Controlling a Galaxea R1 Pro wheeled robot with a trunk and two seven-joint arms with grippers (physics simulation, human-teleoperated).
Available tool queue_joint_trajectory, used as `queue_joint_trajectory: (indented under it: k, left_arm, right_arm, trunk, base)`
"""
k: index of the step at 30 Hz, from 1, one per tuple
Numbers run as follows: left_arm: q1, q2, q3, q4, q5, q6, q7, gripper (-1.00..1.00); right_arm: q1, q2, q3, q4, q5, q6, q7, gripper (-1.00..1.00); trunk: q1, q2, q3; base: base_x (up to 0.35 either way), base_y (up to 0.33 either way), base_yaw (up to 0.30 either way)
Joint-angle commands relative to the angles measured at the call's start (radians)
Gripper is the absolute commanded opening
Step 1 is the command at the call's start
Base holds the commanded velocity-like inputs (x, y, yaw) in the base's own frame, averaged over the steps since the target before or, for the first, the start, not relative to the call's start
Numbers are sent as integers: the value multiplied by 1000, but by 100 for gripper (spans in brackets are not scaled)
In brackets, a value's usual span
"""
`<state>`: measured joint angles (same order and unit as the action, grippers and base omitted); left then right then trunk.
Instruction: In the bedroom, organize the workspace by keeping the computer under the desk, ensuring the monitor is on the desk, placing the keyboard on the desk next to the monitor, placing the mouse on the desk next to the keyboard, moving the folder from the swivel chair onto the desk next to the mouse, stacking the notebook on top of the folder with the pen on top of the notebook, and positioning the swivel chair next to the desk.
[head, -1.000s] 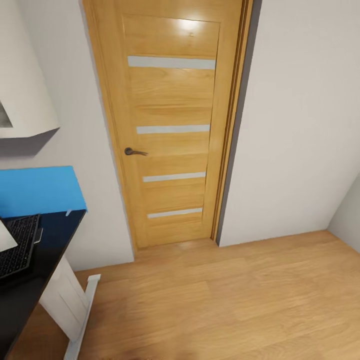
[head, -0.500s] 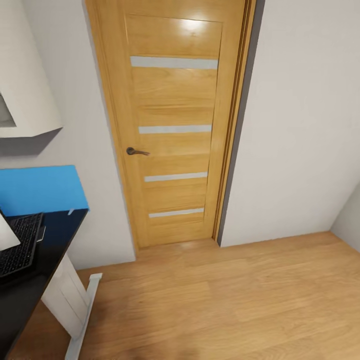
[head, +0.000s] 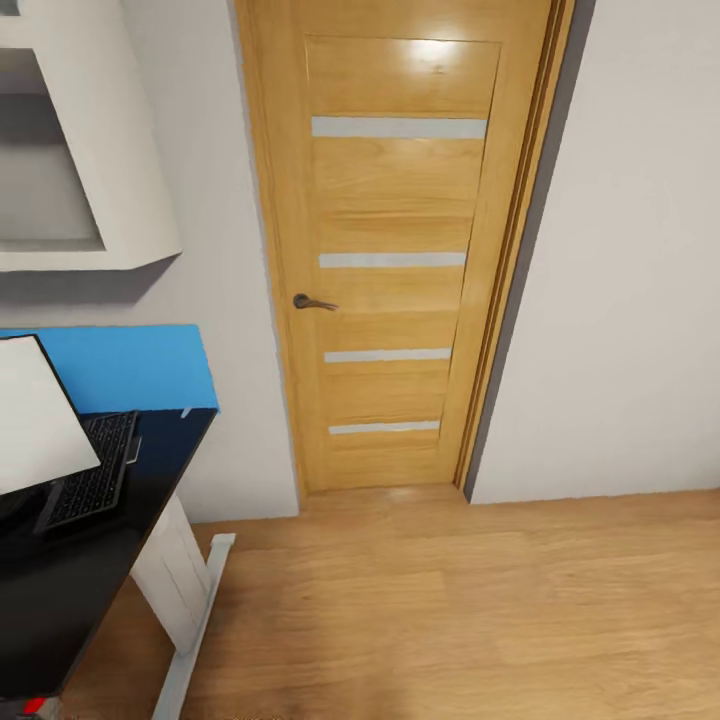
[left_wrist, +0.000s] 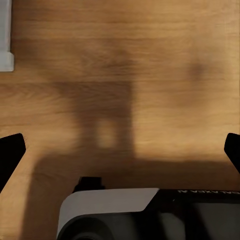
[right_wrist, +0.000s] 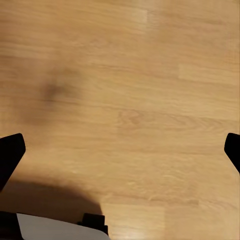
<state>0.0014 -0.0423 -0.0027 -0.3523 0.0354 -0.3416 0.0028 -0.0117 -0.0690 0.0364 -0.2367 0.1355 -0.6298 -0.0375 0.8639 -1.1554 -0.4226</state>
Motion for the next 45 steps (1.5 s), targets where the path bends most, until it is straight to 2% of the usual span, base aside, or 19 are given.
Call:
queue_joint_trajectory:
  k: [1,16,21,37,45]
  left_arm:
    - [0,0,0,-1,3,-2,0,100]
    - [0,1,0,-1,4,0,0,100]
    - [0,1,0,-1,4,1,0,100]
    - [0,1,0,-1,5,1,0,100]
    - [0,1,1,-1,6,-2,2,100]
  right_arm:
    - [-1,0,3,1,4,-3,-4,100]
    - [-1,0,3,1,3,-6,-4,100]
    - [-1,-1,4,9,3,-90,-4,100]
    - [-1,-1,5,10,3,-100,-4,100]
    - [-1,-1,5,10,3,-99,-4,100]
  trunk:
    - [0,-1,0]
    - [0,-1,8]
    - [0,-1,11]
    - [0,-1,22]
    - [0,-1,28]
  base:
    - [111,-14,261]
    - [285,-127,261]
    - [228,-235,261]
    - [95,-237,261]
    - [5,-76,261]
